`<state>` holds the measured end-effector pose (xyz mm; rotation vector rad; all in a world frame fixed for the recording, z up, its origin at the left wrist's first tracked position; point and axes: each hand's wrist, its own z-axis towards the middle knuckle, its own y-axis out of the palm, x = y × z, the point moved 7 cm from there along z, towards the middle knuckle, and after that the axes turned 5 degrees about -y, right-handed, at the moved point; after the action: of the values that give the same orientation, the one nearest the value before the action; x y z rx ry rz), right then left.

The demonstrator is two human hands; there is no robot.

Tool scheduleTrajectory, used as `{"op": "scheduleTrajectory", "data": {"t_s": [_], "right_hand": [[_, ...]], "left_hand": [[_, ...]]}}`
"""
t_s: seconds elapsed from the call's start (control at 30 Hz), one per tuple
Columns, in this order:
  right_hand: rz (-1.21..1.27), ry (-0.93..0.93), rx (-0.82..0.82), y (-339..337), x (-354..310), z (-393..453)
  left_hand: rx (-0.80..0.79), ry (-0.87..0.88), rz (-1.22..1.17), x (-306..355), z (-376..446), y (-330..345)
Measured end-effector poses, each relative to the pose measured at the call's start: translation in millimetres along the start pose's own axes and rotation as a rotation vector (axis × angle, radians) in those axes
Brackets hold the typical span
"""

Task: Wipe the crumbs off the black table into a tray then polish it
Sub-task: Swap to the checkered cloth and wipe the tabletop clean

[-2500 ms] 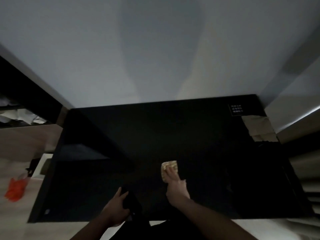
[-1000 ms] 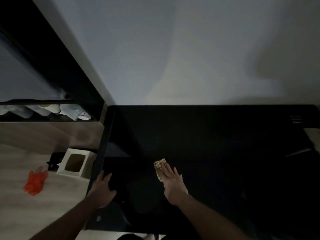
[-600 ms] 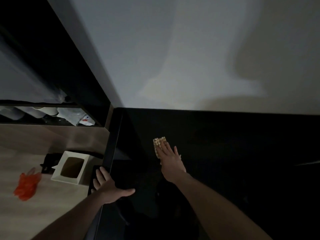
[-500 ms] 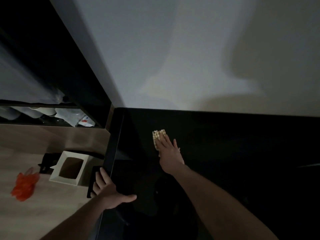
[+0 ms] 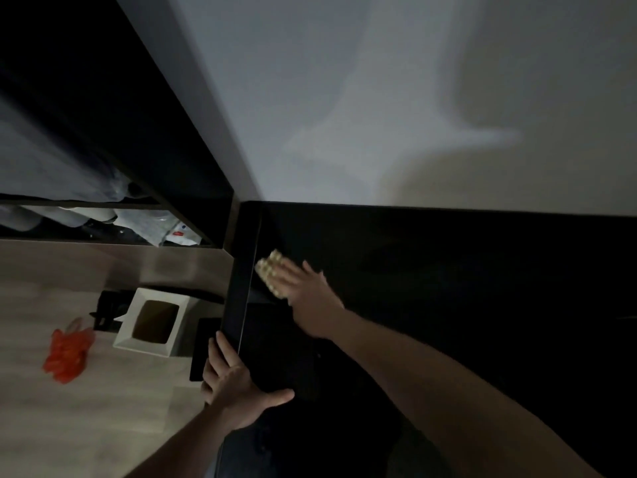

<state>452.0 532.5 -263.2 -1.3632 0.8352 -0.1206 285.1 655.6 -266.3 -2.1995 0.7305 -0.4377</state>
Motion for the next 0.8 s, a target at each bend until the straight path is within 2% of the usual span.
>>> {"op": "scheduleTrajectory", "data": {"t_s": [0.1, 0.2, 0.33, 0.4, 0.5, 0.57, 0.67, 0.73, 0.8], "right_hand": [[0.089, -0.062, -0.082, 25.0, -43.9, -74.9], [0.163, -0.053, -0.176, 40.2, -54.0, -149.1], [0.123, -0.018, -0.084, 14.5, -15.9, -202.7], [0.16, 0.166, 0.071, -19.8, 33.9, -207.2], [0.153, 0.55, 0.432, -85.3, 136.4, -212.3], [0.1, 0.774, 0.515, -119.1, 193.0, -215.6], [0.099, 0.938, 0.431, -132.5, 232.0, -192.9], [0.12, 0.9, 0.343, -115.1, 222.8, -150.6], [0.098, 0.755, 0.24, -84.2, 192.1, -99.2]], "left_hand": [[-0.015, -0.003, -0.003, 3.2, -5.0, -3.6], [-0.02, -0.001, -0.009, 4.9, -10.2, -7.6], [-0.02, -0.002, -0.019, 6.2, -13.1, -11.3], [-0.026, 0.004, -0.026, 7.3, -13.7, -10.2], [-0.017, 0.005, -0.032, 6.2, -13.2, -8.7], [-0.013, 0.01, -0.037, 5.7, -12.2, -8.1], [-0.01, 0.024, -0.047, 6.7, -10.3, -6.4], [-0.007, 0.023, -0.05, 7.1, -9.0, -5.5], [-0.008, 0.016, -0.057, 6.2, -8.8, -5.2]]}}
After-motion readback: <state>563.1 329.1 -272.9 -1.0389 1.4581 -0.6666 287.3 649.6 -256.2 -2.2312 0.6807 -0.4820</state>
